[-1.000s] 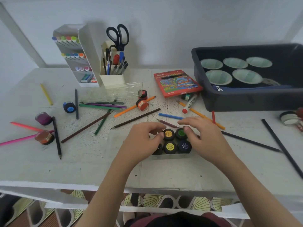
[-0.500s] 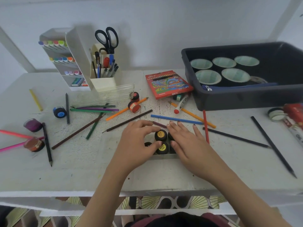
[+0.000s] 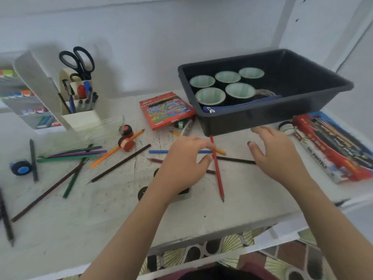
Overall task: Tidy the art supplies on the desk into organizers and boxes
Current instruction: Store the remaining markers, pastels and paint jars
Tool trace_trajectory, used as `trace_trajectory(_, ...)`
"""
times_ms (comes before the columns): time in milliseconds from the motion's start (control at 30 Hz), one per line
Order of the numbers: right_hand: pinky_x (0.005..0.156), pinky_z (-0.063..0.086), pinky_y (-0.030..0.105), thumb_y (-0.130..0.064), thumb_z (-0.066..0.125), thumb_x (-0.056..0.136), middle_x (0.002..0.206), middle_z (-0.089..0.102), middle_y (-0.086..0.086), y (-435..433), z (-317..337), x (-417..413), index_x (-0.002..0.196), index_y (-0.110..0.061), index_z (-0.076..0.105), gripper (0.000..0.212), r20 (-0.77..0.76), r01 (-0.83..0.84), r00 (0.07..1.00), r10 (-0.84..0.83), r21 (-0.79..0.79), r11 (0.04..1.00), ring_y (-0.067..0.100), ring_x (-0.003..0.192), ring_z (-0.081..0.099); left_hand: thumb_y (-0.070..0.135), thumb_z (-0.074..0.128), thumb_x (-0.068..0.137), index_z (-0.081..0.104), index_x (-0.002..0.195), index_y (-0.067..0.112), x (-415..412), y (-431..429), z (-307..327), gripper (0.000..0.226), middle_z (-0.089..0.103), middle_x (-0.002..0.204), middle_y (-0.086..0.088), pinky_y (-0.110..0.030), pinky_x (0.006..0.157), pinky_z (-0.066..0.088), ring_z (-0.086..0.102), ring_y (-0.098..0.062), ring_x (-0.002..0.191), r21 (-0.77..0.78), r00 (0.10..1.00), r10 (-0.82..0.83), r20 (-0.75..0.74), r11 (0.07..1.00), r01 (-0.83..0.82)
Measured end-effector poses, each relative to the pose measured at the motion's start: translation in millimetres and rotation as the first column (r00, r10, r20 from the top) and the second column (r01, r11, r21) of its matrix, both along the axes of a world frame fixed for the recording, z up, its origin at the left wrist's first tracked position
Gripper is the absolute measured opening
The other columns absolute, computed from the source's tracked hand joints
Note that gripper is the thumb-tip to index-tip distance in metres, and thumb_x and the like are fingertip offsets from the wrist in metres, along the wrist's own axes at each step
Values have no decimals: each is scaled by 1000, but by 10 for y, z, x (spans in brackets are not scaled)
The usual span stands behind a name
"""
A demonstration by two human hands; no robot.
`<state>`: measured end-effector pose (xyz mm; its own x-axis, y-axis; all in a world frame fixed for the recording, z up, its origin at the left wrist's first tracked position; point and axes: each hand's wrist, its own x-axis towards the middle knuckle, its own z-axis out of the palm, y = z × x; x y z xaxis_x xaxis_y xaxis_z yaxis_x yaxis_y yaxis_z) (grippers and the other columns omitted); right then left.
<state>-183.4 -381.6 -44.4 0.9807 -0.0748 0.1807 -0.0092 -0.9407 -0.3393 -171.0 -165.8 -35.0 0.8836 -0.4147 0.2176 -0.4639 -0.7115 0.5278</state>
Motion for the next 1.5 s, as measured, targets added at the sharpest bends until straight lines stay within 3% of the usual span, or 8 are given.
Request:
trace_trajectory(233,114,22,37,-31,42,98,151,31,12,-399,-8,219,146,-7,25,57,-88,190,973,-215,-227,955,27,138,30,27,53,93,62,117,29,28,-386,71,26,60,118,9,-27,96,35,47,-11,113,42,992,-125,-32,991,127)
trace_trajectory(467,96,42,39,-26,53,93,122,50,15,-453,-62,314,127,-8,48,39,98,311,950,-296,-218,925,29,110,49,24,54,93,63,115,29,110,-267,98,25,61,117,11,-22,92,31,45,-4,109,2,998,-67,-22,998,67)
trace_trajectory(600,92,43,41,-24,53,93,110,55,18,-462,-87,367,111,-5,55,27,55,354,934,-353,-269,896,31,102,50,24,54,92,64,113,29,138,-86,50,23,61,116,14,-20,90,26,40,2,103,-12,1000,22,-18,1000,-22)
trace_trajectory(867,74,48,35,-22,60,88,93,61,8,-331,-93,334,106,-14,52,22,66,259,964,-256,-38,965,23,86,54,21,56,92,63,117,24,170,357,26,26,60,122,4,-31,94,38,49,-11,110,34,930,365,-47,931,-364)
trace_trajectory(967,60,38,24,-24,66,84,89,59,1,-211,-85,278,100,-18,50,23,74,154,984,-163,111,982,17,80,53,30,57,89,55,124,16,238,656,-4,37,56,124,-12,-41,95,39,46,-28,117,178,772,635,-17,762,-623)
trace_trajectory(1067,56,31,15,-26,68,82,85,56,-5,-36,-83,223,94,-23,48,24,86,31,995,-47,181,983,8,75,49,33,57,87,49,115,4,310,920,-37,42,54,113,-22,-42,85,38,45,-37,110,190,612,786,-88,616,-764)
trace_trajectory(1300,61,36,16,-31,71,79,82,56,-10,354,-109,169,90,-24,50,25,112,-115,989,97,162,980,8,78,49,41,50,89,54,118,8,470,1131,-180,44,60,110,-20,-39,81,39,49,-38,109,201,586,805,-93,592,-781)
trace_trajectory(1500,69,46,27,-33,69,79,83,57,-10,619,-62,89,91,-24,50,24,180,-235,962,205,167,957,10,79,51,47,48,91,64,88,7,566,1089,-129,44,57,72,-6,-29,58,35,52,-24,73,245,594,801,-74,592,-768)
